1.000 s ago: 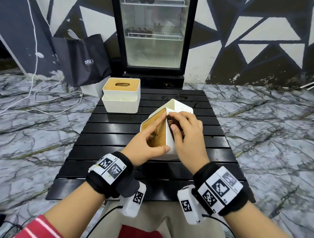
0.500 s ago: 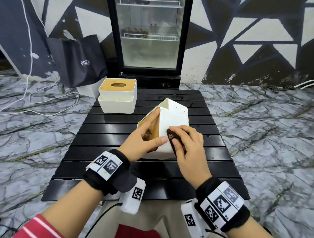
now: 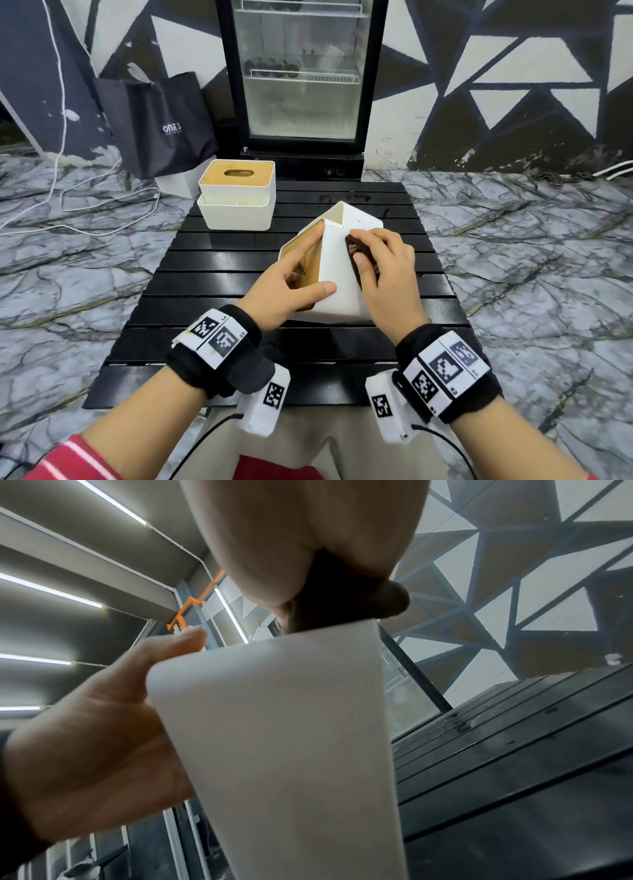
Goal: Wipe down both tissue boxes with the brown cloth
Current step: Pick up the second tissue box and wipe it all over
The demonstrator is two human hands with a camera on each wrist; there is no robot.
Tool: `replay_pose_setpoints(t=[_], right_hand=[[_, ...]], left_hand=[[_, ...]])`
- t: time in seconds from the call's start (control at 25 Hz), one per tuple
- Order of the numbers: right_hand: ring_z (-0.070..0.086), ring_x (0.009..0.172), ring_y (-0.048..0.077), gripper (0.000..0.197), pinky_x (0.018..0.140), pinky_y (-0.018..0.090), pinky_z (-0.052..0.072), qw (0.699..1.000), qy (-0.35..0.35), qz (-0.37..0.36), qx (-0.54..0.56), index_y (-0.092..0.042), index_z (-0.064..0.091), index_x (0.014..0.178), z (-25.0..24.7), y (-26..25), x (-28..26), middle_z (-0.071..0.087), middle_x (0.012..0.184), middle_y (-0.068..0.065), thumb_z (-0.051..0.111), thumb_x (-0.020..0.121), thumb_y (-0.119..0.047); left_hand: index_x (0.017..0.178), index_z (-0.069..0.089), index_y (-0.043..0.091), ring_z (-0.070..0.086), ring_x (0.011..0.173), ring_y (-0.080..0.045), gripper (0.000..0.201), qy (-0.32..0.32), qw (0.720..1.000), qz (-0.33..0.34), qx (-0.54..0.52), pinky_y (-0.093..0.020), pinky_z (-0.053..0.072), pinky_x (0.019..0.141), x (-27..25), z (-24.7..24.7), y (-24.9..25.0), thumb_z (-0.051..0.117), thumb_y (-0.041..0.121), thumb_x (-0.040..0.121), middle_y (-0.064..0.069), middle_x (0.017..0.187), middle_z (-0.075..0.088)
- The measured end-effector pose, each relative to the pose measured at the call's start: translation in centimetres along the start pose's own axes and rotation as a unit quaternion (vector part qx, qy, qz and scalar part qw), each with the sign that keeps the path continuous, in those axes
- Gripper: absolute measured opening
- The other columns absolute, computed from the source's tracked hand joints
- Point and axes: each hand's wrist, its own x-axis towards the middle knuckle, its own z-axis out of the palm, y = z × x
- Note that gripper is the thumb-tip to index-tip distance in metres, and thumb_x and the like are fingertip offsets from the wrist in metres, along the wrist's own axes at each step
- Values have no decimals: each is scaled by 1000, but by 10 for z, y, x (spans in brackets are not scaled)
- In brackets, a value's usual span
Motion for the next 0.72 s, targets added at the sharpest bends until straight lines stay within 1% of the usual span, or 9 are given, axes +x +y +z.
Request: replay_pose_setpoints(t=[0.08,0.12,0.24,0.32,0.36,0.44,0.52,0.64,0.72], right_hand=[[37,97,18,33,86,1,19,1000,-1,-24,-7,-17,58,117,-3,5,-2,52,115,1,46,87,-18],[37,97,18,32,86,1,20,1000,1,-22,-7,-17,58,117,-5,8,0,53,114,2,46,87,-18],[39,99,23,35,81,13,22,1000,9,19,-5,-17,58,116,-7,12,15,53,114,4,43,86,-20],[37,98,22,36,81,14,21,1000,6,20,-8,-17,58,117,-4,7,19,52,115,4,41,85,-20],[37,98,21,36,82,14,21,1000,2,9,-8,-17,58,117,-3,5,17,52,115,3,42,86,-20],[37,99,20,35,84,13,21,1000,-7,-5,1,-18,58,118,-4,6,13,51,115,1,43,86,-19],[38,101,19,34,86,16,24,1000,-4,2,14,-18,58,117,-9,12,14,50,113,-2,45,87,-19],[42,104,26,30,85,17,23,1000,13,23,12,-17,58,117,-9,17,28,49,111,-2,49,89,-12],[40,103,26,30,82,14,21,1000,9,24,9,-16,57,118,-4,12,32,49,112,-2,48,90,-9]], left_hand=[[123,33,66,52,79,0,74,0,1000,-11,-4,-15,47,68,-1,-1,0,69,26,73,0,121,55],[124,32,65,52,80,-1,74,-3,1000,-14,-4,-16,48,69,-1,0,0,68,25,73,0,121,55],[125,31,60,53,79,7,75,-11,1000,-14,-3,-14,47,68,1,4,3,70,21,74,9,119,52],[126,31,59,51,75,9,75,-8,1000,-18,-5,-14,46,64,2,4,3,71,15,80,11,114,53],[126,31,59,51,74,9,75,-5,1000,-19,-7,-14,46,64,2,3,3,71,15,81,12,114,54],[127,33,61,52,80,8,73,-1,1000,-19,-10,-14,46,69,2,3,2,70,23,76,14,120,54],[128,34,61,53,86,7,74,-2,1000,-23,-13,-13,45,74,3,4,2,69,26,73,17,125,54],[132,33,57,53,85,6,76,-11,1000,-28,-8,-13,44,71,5,5,2,71,24,75,16,125,53],[135,32,54,53,78,5,77,-12,999,-31,-12,-12,44,65,5,4,2,71,16,81,14,116,54]])
